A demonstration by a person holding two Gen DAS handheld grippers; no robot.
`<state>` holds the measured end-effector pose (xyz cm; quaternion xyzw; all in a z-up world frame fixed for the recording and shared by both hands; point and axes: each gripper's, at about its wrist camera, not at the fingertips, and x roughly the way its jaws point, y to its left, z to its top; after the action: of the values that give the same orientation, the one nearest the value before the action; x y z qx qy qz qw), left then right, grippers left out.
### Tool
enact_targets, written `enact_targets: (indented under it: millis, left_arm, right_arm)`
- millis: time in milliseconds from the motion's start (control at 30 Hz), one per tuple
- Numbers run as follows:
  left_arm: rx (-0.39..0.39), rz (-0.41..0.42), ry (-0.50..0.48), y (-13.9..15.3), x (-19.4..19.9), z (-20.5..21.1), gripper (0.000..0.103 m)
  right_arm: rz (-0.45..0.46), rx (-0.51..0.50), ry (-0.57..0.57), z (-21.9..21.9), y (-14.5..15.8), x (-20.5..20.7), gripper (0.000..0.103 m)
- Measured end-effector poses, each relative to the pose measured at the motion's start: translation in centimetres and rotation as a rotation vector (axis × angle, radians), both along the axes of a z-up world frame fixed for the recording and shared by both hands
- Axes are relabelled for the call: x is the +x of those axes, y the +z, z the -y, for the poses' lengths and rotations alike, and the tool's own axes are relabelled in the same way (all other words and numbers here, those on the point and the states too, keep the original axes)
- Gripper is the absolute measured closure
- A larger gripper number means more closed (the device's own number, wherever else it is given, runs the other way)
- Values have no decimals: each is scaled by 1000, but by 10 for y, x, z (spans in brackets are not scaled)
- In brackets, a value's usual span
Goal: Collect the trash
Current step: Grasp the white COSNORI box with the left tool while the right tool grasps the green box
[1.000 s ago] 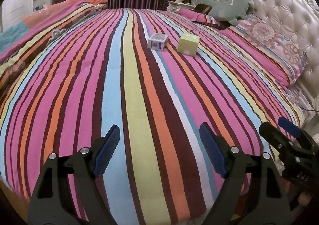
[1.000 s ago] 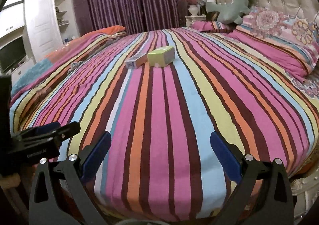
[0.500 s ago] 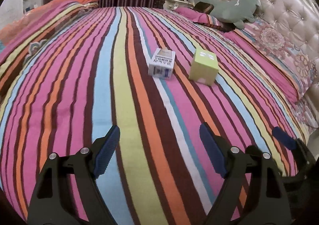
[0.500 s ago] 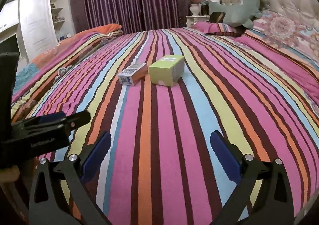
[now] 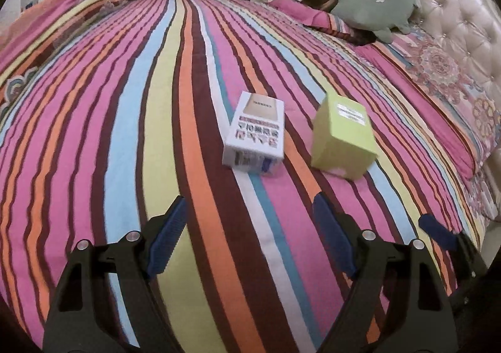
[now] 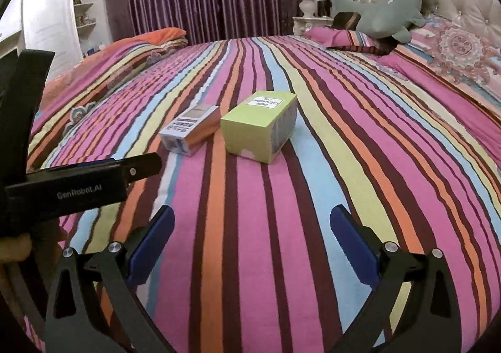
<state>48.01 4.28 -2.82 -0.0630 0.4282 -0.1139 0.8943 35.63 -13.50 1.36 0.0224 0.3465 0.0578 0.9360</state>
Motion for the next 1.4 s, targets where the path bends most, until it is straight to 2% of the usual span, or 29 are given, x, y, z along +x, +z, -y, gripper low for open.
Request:
enact_targets:
  millis: [133,267,667,900,1167,1233,1367,1400]
  left_arm:
    - [-14,-22,-10,-6,26,2,23]
    - [30,-32,-34,-10,47,7,23]
    - [77,-88,-106,-18,95,15,23]
    - [55,-82,-85,-19,101,13,23]
    - [79,-84,-47,-19,104,16,23]
    - [83,-83,-38,-19,104,17,25]
    - [119,-81,-28,-20,102,16,39]
    - [129,-78,-30,-20,100,17,40]
  right_arm:
    - [-9,-14,4,-6,-2,19,8]
    - [-14,-43,4,-11,-4,39,8]
    - [-58,-85,-35,-29,-12,86,8]
    - [-61,-149,-97,-34,-17,114,8]
    - [-102,-111,-115,-12,-20,126,9]
    - [-96,-123,-91,-7,-20,125,12]
    - [-109,-88,-72,17,-22,134,43]
    - [-112,-72,-72,22,-23,135,47]
